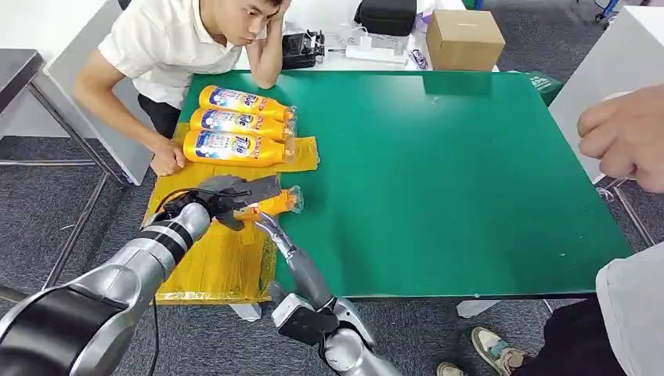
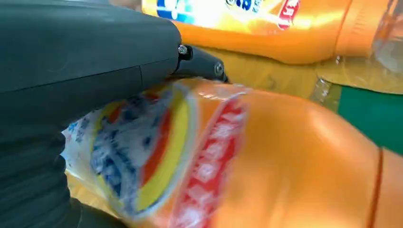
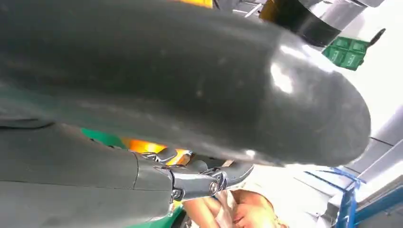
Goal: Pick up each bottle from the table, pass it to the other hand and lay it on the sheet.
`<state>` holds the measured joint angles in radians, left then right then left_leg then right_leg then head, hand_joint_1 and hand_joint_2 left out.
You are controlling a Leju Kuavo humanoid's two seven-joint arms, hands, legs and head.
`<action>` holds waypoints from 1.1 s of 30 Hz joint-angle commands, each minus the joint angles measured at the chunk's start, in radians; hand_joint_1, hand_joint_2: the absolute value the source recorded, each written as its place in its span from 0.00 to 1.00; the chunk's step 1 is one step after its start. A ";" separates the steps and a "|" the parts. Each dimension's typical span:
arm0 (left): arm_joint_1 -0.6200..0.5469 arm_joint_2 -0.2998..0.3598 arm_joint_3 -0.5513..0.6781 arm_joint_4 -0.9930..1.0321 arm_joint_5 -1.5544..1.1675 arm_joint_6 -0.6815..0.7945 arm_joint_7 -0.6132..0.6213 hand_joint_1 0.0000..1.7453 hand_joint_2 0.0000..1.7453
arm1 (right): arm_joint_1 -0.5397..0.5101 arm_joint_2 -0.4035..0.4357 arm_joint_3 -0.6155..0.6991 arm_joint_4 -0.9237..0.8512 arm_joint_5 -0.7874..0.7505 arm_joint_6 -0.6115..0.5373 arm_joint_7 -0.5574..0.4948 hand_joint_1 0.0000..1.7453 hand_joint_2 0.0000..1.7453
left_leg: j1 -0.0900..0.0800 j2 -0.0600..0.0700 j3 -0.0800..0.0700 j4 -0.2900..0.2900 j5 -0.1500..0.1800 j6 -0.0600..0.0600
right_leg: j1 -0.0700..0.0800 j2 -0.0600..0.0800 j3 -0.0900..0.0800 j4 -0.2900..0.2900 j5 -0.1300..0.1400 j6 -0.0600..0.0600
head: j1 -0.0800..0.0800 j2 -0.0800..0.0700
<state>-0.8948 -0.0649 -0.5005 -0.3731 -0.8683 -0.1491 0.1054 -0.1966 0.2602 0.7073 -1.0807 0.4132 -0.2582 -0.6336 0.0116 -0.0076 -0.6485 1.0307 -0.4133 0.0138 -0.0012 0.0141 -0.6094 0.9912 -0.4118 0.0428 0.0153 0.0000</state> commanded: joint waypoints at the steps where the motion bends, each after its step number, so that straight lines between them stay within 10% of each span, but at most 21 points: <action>1: -0.031 -0.013 0.051 0.069 0.030 -0.017 -0.045 0.00 1.00 | -0.049 -0.026 0.048 0.054 -0.008 -0.022 -0.016 0.00 0.00 | 0.000 0.001 0.003 -0.001 -0.001 0.000 | 0.000 0.000 0.003 -0.001 0.000 0.000 | 0.000 0.000; 15: 0.003 0.027 0.088 -0.019 0.091 0.038 -0.147 0.00 1.00 | -0.047 -0.032 0.041 0.093 0.003 -0.052 -0.027 0.00 0.00 | -0.001 0.002 0.005 -0.001 -0.001 0.000 | 0.000 0.001 0.005 -0.001 -0.001 -0.001 | 0.000 0.000; 33: 0.334 0.205 0.281 -0.536 0.834 -0.202 -0.315 0.00 1.00 | 0.015 -0.080 0.100 -0.047 -0.082 -0.073 -0.064 0.00 0.00 | -0.001 0.005 0.005 -0.002 -0.002 0.000 | -0.001 0.004 0.003 0.000 -0.001 -0.001 | 0.000 0.000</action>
<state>-0.6851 0.0672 -0.2719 -0.7142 -0.1661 -0.3296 -0.2110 -0.1872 0.2396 0.7386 -1.0663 0.3731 -0.3231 -0.6962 0.0118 -0.0071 -0.6485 1.0305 -0.4133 0.0136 -0.0012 0.0142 -0.6095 0.9918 -0.4123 0.0423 0.0156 0.0000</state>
